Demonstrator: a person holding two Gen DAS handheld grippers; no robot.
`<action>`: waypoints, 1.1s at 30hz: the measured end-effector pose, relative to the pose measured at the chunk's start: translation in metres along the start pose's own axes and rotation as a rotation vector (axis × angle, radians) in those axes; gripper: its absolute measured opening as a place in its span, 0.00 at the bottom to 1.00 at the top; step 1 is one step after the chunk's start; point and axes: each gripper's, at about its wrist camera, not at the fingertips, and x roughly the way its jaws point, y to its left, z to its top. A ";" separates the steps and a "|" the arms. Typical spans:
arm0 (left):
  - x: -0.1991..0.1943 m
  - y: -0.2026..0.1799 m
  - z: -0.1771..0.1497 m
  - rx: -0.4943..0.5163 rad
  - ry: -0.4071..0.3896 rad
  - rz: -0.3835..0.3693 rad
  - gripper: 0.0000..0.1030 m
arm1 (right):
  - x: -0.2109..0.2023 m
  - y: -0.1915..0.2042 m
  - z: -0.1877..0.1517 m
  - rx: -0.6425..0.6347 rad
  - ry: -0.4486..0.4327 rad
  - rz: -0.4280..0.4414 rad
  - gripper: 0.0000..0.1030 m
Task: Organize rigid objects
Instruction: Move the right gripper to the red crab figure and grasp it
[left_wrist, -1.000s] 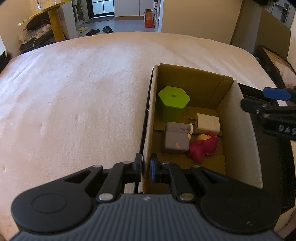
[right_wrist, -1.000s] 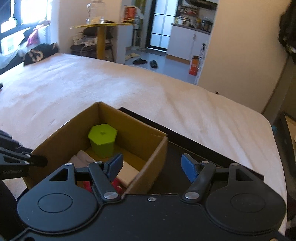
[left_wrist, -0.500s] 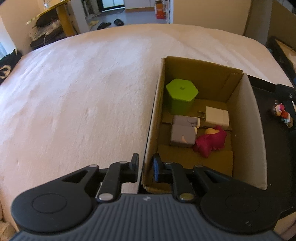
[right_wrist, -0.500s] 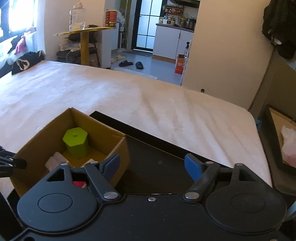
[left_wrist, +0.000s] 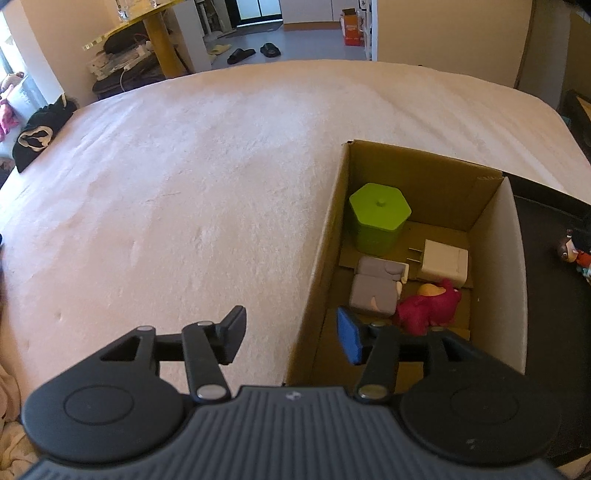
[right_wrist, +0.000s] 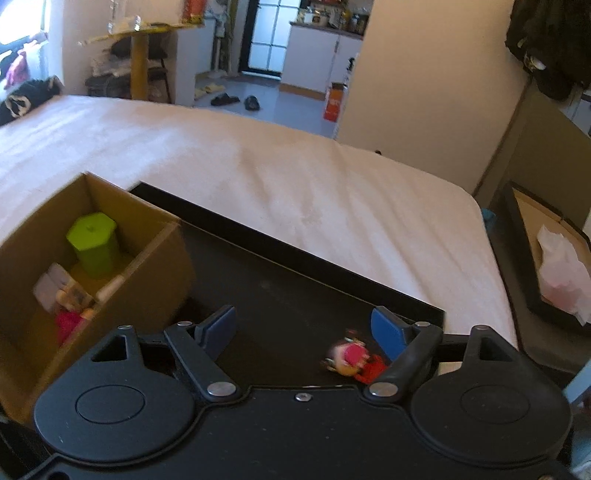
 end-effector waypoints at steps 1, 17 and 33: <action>0.000 -0.003 0.000 0.006 0.000 0.004 0.53 | 0.003 -0.004 0.000 0.005 0.015 0.000 0.77; 0.002 -0.035 0.005 0.035 0.037 0.087 0.60 | 0.045 -0.052 -0.022 -0.028 0.140 0.018 0.77; -0.011 -0.048 0.011 0.046 0.012 0.101 0.61 | 0.074 -0.058 -0.035 -0.035 0.210 0.056 0.38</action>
